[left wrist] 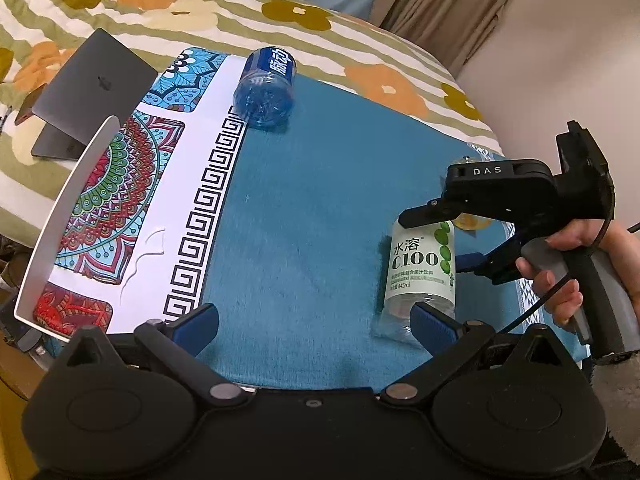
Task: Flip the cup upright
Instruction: 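Grasp the white-green cup with the right gripper, then rotate the held cup with the right gripper until its opening faces up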
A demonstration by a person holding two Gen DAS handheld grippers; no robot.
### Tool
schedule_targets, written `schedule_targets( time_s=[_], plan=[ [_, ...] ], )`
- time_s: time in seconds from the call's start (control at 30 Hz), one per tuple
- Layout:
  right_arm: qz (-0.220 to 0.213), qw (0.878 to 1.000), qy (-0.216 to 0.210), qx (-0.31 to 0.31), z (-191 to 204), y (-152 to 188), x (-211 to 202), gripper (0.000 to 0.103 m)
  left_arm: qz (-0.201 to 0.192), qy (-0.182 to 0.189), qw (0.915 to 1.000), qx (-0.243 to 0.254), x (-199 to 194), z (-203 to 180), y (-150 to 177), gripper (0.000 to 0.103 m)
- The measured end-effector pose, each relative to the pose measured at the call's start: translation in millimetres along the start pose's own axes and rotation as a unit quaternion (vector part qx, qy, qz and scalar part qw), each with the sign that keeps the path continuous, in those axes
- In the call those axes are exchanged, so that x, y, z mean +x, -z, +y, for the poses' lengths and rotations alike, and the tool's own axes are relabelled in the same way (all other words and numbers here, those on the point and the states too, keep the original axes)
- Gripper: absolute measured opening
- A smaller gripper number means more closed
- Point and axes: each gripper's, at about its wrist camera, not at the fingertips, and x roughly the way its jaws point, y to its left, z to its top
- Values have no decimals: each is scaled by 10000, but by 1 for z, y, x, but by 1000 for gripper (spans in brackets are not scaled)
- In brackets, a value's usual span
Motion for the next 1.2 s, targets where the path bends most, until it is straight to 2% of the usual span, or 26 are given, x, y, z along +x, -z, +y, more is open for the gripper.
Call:
schedule_targets(
  time_s=[0.07, 0.13, 0.37, 0.5, 0.63, 0.73, 0.83, 0.93, 1.0, 1.2],
  plan=[
    [62, 9999, -64, 98, -2, 0, 3, 86, 30, 16, 10000, 3, 2, 1, -1, 103],
    [84, 9998, -89, 169, -4, 2, 6, 79, 42, 24, 10000, 18, 3, 0, -1, 103],
    [-31, 9998, -195, 101, -6, 5, 0, 74, 79, 28, 10000, 40, 3, 1, -2, 103],
    [-394, 9986, -306, -146, 3, 10, -18, 73, 43, -24, 10000, 39, -2, 2, -3, 103],
    [-1072, 9910, -290, -744, 23, 21, -44, 73, -32, -144, 9999, 43, -9, 5, -1, 103],
    [-1863, 9719, -189, -1429, 38, 40, -56, 73, -90, -258, 9996, 64, -13, 7, 3, 103],
    [-2718, 9380, -44, -2150, 45, 67, -53, 73, -96, -377, 9992, 89, -13, 9, 9, 103],
    [-3341, 9037, 70, -2678, 49, 91, -36, 73, -63, -512, 9985, 153, -13, 11, 17, 103],
    [-3626, 8876, 64, -2840, 47, 103, -22, 74, -40, -592, 9981, 192, -13, 11, 23, 103],
    [-4126, 8542, -85, -3164, 34, 130, -4, 75, 39, -636, 9974, 326, -11, 12, 33, 103]
  ],
)
